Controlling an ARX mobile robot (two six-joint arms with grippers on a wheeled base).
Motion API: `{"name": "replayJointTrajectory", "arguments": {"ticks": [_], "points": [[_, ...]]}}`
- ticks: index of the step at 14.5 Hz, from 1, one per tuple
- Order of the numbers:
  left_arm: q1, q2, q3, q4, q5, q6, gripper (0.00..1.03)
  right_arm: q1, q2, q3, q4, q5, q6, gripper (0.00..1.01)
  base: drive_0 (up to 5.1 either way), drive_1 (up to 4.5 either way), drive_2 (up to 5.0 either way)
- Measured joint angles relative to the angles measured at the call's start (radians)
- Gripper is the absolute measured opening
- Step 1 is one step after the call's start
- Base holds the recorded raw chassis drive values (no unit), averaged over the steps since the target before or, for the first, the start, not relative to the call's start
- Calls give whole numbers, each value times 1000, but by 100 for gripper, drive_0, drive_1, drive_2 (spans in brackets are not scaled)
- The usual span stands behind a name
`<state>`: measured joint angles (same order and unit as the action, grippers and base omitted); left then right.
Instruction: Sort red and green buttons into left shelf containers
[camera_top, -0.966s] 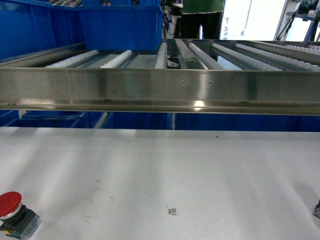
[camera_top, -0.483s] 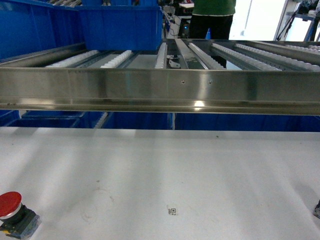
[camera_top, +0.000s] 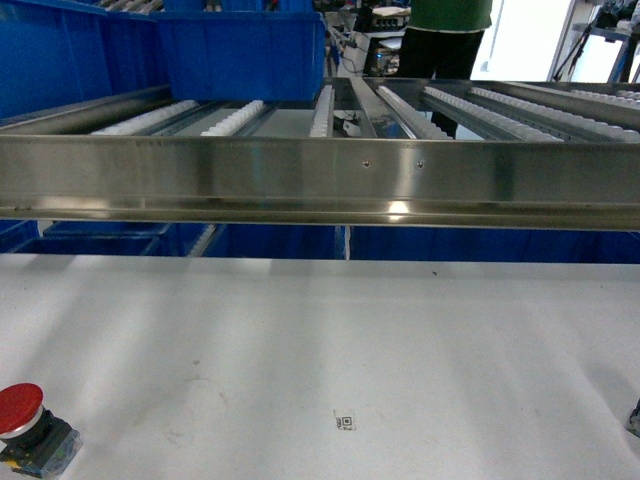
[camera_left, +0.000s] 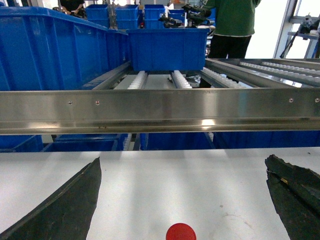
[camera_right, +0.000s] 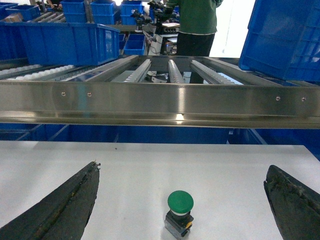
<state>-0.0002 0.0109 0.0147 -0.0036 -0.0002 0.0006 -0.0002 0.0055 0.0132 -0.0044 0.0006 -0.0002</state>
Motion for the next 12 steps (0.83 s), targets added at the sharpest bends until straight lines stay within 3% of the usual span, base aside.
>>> {"name": "replayJointTrajectory", "arguments": {"ticks": [11, 12], "points": [[0, 0, 0, 0, 0, 0, 98, 0, 0, 0, 0, 0, 0, 98, 0, 0, 0], [20, -8, -1, -11, 8, 0, 98, 29, 12, 0, 7, 25, -1, 98, 0, 0, 0]]}}
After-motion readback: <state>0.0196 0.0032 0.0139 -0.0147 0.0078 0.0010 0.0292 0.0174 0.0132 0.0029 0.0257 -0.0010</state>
